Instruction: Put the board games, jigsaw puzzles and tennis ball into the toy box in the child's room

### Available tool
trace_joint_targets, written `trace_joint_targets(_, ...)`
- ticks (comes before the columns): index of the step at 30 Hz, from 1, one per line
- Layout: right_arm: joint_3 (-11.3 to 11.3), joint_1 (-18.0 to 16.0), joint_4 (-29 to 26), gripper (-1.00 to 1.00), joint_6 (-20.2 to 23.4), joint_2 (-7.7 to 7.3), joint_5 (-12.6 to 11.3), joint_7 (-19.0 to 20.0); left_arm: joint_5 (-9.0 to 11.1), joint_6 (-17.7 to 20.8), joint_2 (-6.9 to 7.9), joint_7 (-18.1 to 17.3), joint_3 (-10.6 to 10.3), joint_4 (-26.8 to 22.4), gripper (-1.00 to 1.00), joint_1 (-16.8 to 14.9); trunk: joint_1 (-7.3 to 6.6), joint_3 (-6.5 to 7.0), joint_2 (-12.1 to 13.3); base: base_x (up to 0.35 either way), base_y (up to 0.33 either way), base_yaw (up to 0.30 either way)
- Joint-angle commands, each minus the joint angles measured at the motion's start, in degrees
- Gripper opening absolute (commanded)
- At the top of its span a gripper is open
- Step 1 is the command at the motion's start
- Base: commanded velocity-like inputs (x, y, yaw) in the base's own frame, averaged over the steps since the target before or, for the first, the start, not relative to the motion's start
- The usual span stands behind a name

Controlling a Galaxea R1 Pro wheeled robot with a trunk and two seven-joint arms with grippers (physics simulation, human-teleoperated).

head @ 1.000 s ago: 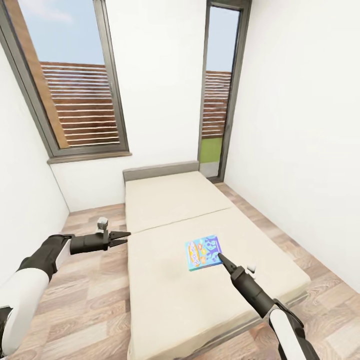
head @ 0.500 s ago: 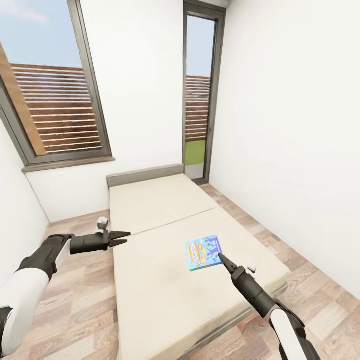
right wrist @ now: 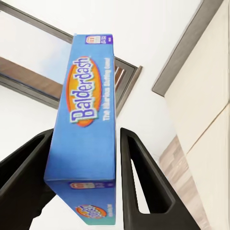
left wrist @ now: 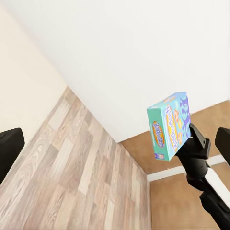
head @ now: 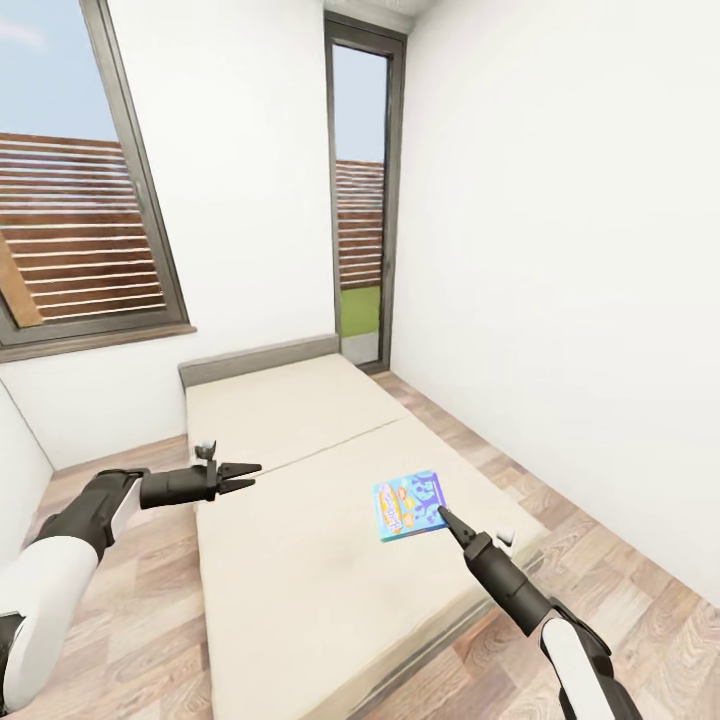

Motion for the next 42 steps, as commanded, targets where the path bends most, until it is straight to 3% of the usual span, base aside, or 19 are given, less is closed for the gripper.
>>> trace_joint_targets(1, -0.17, -0.07, 0.00, -1.00, 0.52, 0.05, -0.46, 0.10, 0.06, 0.60, 0.01, -0.17, 0.02, -0.01, 1.00, -0.04, 0.04, -0.06, -0.13, 0.000, 0.000, -0.213)
trace_joint_targets(21, -0.35, -0.07, 0.00, -1.00, 0.60, -0.01, -0.72, 0.10, 0.06, 0.51, 0.01, -0.24, 0.01, -0.06, 1.00, -0.04, 0.04, 0.71, -0.13, 0.000, -0.009, -0.186)
trace_joint_targets(42, -0.52, -0.07, 0.13, -1.00, 0.60, -0.08, -1.08, 0.19, 0.06, 0.51, -0.17, -0.18, -0.06, -0.08, 1.00, -0.04, 0.04, 0.71, -0.13, 0.000, -0.273, -0.260)
